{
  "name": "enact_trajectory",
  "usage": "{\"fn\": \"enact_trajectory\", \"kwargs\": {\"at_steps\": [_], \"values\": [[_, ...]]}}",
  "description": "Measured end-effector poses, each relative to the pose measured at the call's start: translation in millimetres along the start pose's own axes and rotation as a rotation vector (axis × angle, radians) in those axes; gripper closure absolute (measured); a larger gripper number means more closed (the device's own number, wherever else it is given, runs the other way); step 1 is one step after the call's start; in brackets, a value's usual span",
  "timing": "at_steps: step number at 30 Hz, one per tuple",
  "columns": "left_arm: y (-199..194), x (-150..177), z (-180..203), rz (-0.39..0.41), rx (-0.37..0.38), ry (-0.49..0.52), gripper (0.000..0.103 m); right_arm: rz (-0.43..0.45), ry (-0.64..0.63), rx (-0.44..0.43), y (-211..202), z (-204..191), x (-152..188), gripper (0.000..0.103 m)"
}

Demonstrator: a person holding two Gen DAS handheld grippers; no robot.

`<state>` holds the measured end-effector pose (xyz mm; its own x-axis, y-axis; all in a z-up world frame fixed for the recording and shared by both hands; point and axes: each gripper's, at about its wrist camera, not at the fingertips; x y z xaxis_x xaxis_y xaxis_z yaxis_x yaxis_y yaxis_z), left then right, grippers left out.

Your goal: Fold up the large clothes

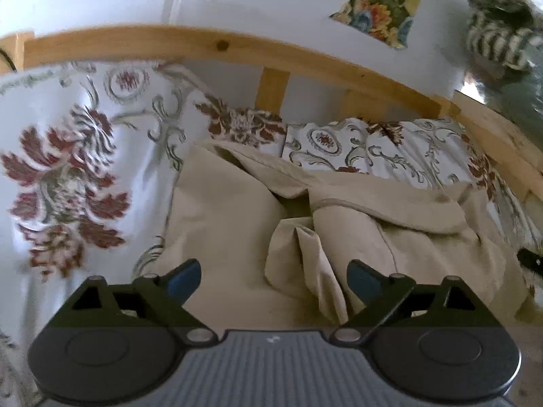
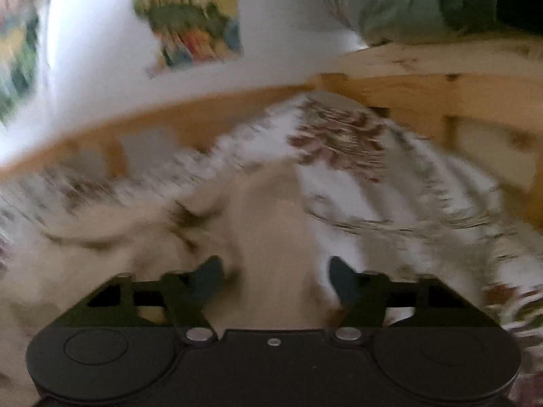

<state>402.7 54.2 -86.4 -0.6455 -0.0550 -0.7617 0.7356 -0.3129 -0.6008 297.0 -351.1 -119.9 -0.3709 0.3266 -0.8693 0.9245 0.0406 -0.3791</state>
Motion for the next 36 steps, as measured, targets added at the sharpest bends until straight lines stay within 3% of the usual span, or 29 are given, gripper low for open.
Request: {"fn": "enact_trajectory", "kwargs": {"at_steps": [3,6,7,8,10,11,13,17,20,21,24,26,28,30,32,36], "values": [[22.5,-5.5,-1.7,-0.074,0.001,-0.04,0.016,-0.058,0.137,-0.133,13.4,4.6,-1.8,0.039],[44.4,-9.9,-0.9,-0.173,-0.029,-0.082,0.036,-0.151,0.255,-0.176,34.9,3.2,0.6,0.038],[49.4,-11.2,-2.7,-0.192,-0.025,-0.116,0.047,-0.157,0.298,-0.178,39.2,2.3,2.3,0.038],[52.5,-11.8,-5.0,-0.199,-0.007,-0.156,0.062,-0.16,0.346,-0.185,44.3,2.5,4.2,0.038],[56.8,-15.2,-4.1,-0.195,0.007,-0.197,0.072,-0.19,0.415,-0.184,58.9,3.4,4.7,0.038],[59.5,-17.6,-0.3,-0.192,-0.021,-0.184,0.077,-0.199,0.426,-0.172,66.1,1.8,4.6,0.041],[66.5,-22.6,7.4,-0.192,-0.063,-0.133,0.079,-0.193,0.366,-0.146,76.6,-6.6,1.2,0.076],[78.6,-27.9,21.4,-0.187,-0.119,-0.013,0.079,-0.124,0.137,-0.081,90.9,-36.7,-12.3,0.085],[74.3,-20.9,19.3,-0.176,-0.113,-0.009,0.075,-0.13,0.035,-0.047,92.9,-44.5,-9.0,0.085],[69.0,-17.2,16.7,-0.172,-0.114,-0.016,0.072,-0.132,0.018,-0.037,87.8,-42.9,-6.7,0.083],[51.5,-10.0,16.8,-0.125,-0.158,-0.006,0.047,-0.15,-0.001,-0.005,68.9,-33.4,-5.1,0.068],[43.2,-9.0,22.3,-0.087,-0.215,0.049,0.033,-0.096,-0.049,0.022,52.7,-30.9,-7.5,0.061],[40.6,-10.6,33.0,-0.052,-0.261,0.118,0.026,-0.039,-0.142,0.109,47.2,-37.6,-11.1,0.047],[40.6,-13.9,43.6,-0.027,-0.28,0.139,0.019,-0.01,-0.194,0.154,52.3,-42.2,-14.5,0.047],[42.2,-13.0,54.1,-0.009,-0.313,0.161,0.018,-0.005,-0.208,0.132,62.0,-46.0,-16.1,0.047],[73.5,-0.4,65.6,-0.159,-0.443,0.292,0.017,-0.137,-0.355,0.206,93.3,-57.3,-1.2,0.048]]}}
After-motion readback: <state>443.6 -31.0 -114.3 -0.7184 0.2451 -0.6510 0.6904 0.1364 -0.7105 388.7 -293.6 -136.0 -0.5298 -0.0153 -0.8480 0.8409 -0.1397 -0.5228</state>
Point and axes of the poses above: each gripper's, at about its wrist camera, not at the fingertips, and y roughly the way its jaws point, z to its right, x to its underside
